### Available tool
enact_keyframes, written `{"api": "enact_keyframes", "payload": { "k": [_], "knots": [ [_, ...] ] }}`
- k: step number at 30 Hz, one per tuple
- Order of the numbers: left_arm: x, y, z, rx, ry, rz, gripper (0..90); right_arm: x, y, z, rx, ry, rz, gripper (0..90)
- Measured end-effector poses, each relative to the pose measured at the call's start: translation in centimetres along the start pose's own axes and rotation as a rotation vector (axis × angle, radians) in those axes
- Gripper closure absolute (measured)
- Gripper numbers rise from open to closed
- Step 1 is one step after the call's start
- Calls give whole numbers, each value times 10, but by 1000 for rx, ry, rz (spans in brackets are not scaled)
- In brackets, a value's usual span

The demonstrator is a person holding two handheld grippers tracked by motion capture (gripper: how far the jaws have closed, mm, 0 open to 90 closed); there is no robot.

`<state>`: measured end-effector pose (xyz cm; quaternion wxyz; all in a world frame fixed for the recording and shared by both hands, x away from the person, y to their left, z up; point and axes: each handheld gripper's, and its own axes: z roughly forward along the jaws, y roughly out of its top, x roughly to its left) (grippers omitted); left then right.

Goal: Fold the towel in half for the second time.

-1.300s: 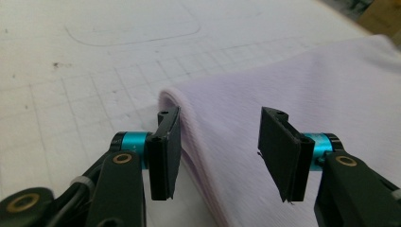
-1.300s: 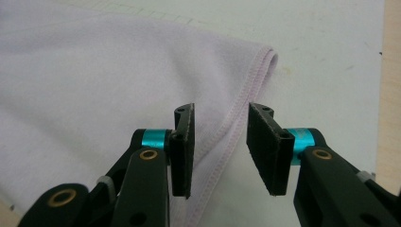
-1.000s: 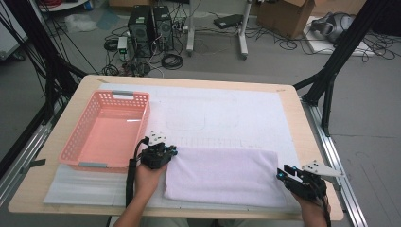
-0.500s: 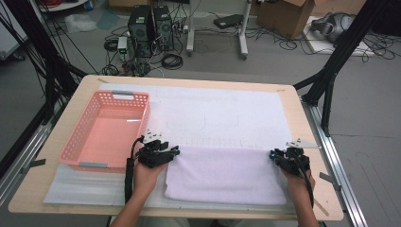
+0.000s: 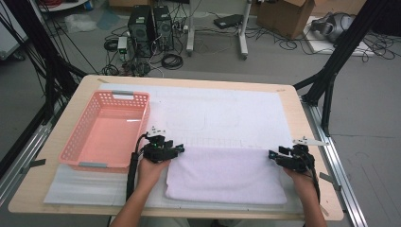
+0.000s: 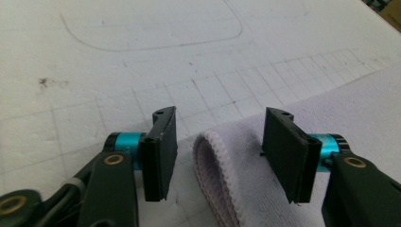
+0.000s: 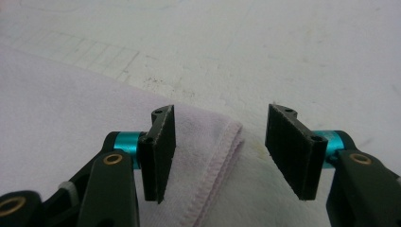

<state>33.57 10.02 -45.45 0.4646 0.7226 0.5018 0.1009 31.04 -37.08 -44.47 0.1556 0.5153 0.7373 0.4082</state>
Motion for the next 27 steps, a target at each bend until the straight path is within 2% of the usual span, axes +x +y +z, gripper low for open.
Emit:
{"api": "enact_keyframes", "payload": {
  "k": [1,2,3,4,5,6,8,10,14,15,18,22,24,25,26,27],
  "knots": [
    [0,0,0,1,-11,0,519,0,0,5,23,-9,-17,442],
    [-1,-1,1,15,-30,15,630,0,0,7,34,-13,-27,464],
    [-2,-1,0,16,-22,26,730,0,0,8,27,1,-38,604],
    [-3,0,0,11,-21,40,789,1,0,8,31,21,-41,678],
    [-4,0,0,6,-15,44,813,4,0,7,28,11,-53,780],
    [-3,0,0,-8,-8,36,821,6,1,6,22,5,-79,806],
    [-1,2,-2,-58,3,12,825,8,3,6,23,-12,-85,819],
    [0,4,-2,-105,17,-13,826,7,5,6,-9,-35,-80,822],
    [3,7,4,-127,53,-38,826,5,14,8,-63,-64,-59,822],
    [2,10,6,-129,64,-25,826,6,17,9,-73,-76,-66,822],
    [0,25,7,-164,70,-21,826,5,27,14,-87,-120,-83,822],
    [0,42,13,-172,83,-2,826,-1,38,18,-117,-139,-32,821],
    [1,45,16,-176,85,4,824,-1,41,21,-127,-156,-33,817],
    [1,45,17,-180,87,-5,806,-1,43,22,-128,-164,-29,802],
    [1,45,16,-178,87,-10,737,0,43,23,-125,-168,-24,767],
    [0,45,15,-168,83,-16,604,1,44,23,-119,-181,-32,701]
  ]
}}
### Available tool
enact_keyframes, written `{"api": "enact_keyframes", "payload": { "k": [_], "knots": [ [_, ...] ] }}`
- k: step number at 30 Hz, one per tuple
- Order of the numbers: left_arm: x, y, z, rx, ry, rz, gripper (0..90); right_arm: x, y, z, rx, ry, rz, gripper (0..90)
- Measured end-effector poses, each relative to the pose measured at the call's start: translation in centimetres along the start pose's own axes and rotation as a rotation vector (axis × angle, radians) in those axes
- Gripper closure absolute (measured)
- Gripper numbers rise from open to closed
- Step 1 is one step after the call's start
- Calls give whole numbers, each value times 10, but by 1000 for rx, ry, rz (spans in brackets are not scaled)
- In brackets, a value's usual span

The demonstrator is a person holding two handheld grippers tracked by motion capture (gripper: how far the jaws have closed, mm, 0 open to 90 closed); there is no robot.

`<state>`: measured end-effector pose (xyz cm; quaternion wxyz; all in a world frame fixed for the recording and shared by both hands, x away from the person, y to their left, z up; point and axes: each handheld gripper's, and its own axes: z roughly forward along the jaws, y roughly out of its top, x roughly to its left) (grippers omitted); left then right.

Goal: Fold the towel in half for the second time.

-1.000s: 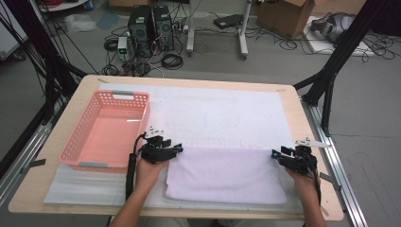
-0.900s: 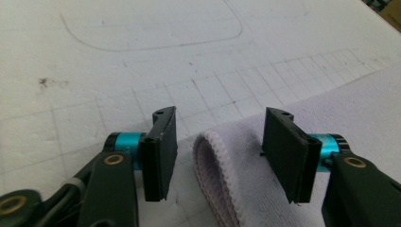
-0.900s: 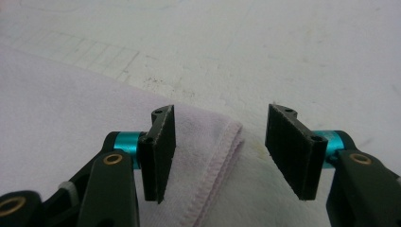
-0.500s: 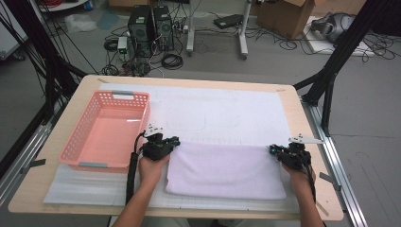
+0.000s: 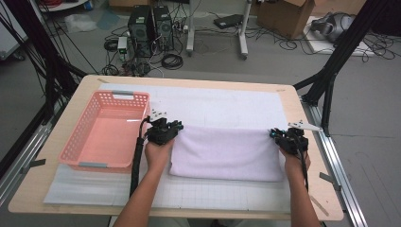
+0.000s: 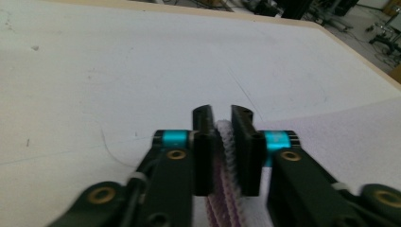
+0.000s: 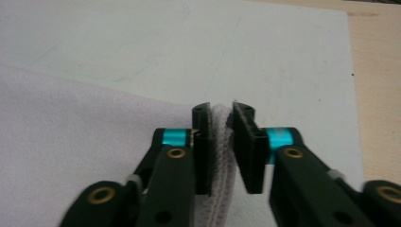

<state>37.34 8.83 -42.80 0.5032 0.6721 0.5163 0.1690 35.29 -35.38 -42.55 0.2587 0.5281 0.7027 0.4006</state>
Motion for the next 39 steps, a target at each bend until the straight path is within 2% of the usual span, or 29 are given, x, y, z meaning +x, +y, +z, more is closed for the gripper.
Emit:
{"api": "enact_keyframes", "payload": {
  "k": [1,2,4,6,7,9,12,15,18,19,21,23,25,28,30,34,36,38,39],
  "knots": [
    [-1,0,-3,8,-10,15,527,1,0,-1,4,-8,-4,633],
    [-4,-1,-7,6,-21,38,512,1,-1,-2,7,1,8,600],
    [-8,-6,-16,8,-46,83,510,2,-3,-7,8,16,1,562],
    [-14,-12,-23,42,-81,122,515,5,-8,-14,5,41,-7,540],
    [-16,-16,-26,39,-93,139,522,6,-11,-17,11,52,-12,537],
    [-19,-22,-32,52,-108,158,548,10,-19,-25,18,63,-43,536],
    [-21,-33,-39,61,-122,149,564,15,-32,-36,25,102,-69,554],
    [-21,-44,-44,110,-123,173,586,21,-43,-45,40,137,-105,614],
    [-21,-54,-49,128,-140,167,586,26,-50,-56,41,181,-126,645],
    [-21,-57,-51,140,-139,176,586,28,-52,-58,46,194,-134,653],
    [-22,-63,-54,138,-143,184,586,32,-57,-61,74,211,-163,660],
    [-24,-64,-59,145,-141,192,587,34,-63,-62,126,200,-199,668],
    [-26,-67,-62,152,-129,212,588,34,-69,-66,126,192,-212,669],
    [-27,-70,-66,150,-123,217,604,31,-77,-78,124,171,-240,670],
    [-28,-71,-68,154,-118,221,612,29,-80,-83,115,170,-235,660],
    [-28,-73,-73,165,-116,227,676,22,-83,-90,76,166,-176,606],
    [-26,-72,-77,162,-120,215,695,18,-82,-94,51,161,-148,571],
    [-24,-72,-79,138,-119,203,667,14,-81,-97,19,150,-123,530],
    [-23,-71,-79,126,-120,200,606,12,-80,-98,5,145,-114,503]
  ]
}}
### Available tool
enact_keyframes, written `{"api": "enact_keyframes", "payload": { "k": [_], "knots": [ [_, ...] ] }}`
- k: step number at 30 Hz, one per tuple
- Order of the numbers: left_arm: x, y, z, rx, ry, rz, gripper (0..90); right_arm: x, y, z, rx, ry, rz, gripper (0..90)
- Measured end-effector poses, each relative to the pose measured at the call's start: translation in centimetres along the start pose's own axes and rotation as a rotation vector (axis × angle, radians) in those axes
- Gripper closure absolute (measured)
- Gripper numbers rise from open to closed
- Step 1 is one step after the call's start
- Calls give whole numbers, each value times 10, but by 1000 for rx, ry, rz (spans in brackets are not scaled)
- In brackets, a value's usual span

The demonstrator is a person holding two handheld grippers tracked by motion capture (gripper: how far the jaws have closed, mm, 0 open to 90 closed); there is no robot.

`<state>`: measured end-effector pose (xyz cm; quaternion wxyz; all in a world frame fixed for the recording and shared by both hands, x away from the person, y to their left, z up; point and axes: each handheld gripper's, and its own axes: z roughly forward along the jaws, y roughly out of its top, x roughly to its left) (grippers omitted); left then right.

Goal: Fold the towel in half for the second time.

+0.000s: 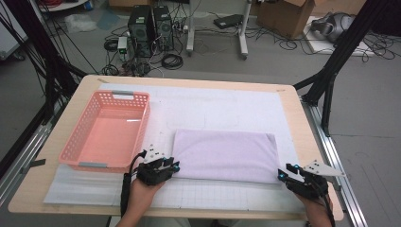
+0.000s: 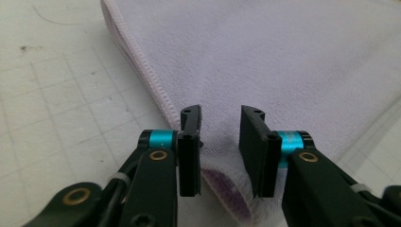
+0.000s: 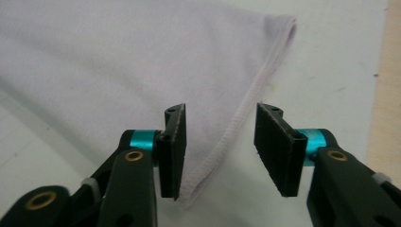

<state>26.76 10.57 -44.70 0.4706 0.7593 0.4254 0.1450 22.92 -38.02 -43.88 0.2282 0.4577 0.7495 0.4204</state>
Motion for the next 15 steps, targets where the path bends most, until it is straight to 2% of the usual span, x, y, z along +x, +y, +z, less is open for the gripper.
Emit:
{"api": "enact_keyframes", "payload": {
  "k": [1,4,7,10,13,15],
  "knots": [
    [1,0,-1,-12,-4,-3,548,-1,0,-1,-13,-5,13,472],
    [3,2,-2,-66,-24,-8,445,-2,1,-4,-33,-21,27,405],
    [4,3,-4,-105,-44,-9,362,-1,3,-5,-45,-36,17,369],
    [5,4,-5,-130,-41,-19,282,0,5,-6,-63,-48,26,306],
    [5,4,-5,-142,-18,-18,245,2,8,-6,-87,-61,25,250],
    [5,3,-6,-155,-24,-13,193,3,9,-6,-100,-61,23,229]
  ]
}}
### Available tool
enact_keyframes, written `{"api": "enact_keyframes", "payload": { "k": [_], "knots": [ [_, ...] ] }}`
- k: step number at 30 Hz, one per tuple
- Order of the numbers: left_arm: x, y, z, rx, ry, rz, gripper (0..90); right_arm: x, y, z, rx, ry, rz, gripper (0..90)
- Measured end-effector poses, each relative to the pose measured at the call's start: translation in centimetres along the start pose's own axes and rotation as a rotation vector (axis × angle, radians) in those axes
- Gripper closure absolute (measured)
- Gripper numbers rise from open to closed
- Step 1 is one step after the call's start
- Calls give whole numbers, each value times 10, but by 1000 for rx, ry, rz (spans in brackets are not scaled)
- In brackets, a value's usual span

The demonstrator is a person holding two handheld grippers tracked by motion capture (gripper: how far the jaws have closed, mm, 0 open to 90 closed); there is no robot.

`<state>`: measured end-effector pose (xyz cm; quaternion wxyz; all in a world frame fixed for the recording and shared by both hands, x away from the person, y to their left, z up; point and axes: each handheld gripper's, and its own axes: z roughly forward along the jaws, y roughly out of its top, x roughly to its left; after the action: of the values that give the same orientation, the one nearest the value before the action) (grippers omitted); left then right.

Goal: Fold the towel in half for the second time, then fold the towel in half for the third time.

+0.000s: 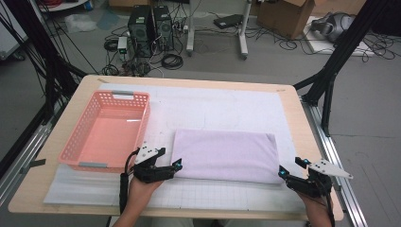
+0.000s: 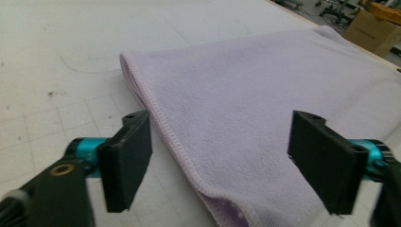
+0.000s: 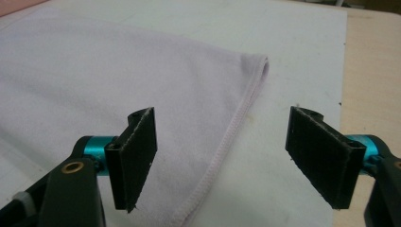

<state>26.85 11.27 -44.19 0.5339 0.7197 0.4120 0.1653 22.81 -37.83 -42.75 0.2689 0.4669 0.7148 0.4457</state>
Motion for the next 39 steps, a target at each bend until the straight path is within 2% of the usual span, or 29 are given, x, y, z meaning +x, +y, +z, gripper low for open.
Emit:
{"api": "enact_keyframes", "payload": {
  "k": [6,13,21,25,28,33,36,39],
  "knots": [
    [0,-1,-2,-13,-8,23,195,0,1,3,4,10,2,197],
    [1,-3,-1,-12,-18,16,207,0,2,4,6,16,1,184],
    [0,-4,3,13,-21,17,207,-1,2,5,7,14,2,184],
    [0,-5,4,36,-17,12,214,-1,1,6,7,18,28,183],
    [0,-6,5,49,-6,9,222,-1,1,7,13,25,29,183],
    [0,-6,5,84,1,-26,233,-1,2,11,36,38,11,183],
    [-1,-7,6,104,5,-29,232,-2,2,11,37,46,17,183],
    [-2,-7,8,144,39,-38,236,0,2,13,46,55,17,183]
  ]
}}
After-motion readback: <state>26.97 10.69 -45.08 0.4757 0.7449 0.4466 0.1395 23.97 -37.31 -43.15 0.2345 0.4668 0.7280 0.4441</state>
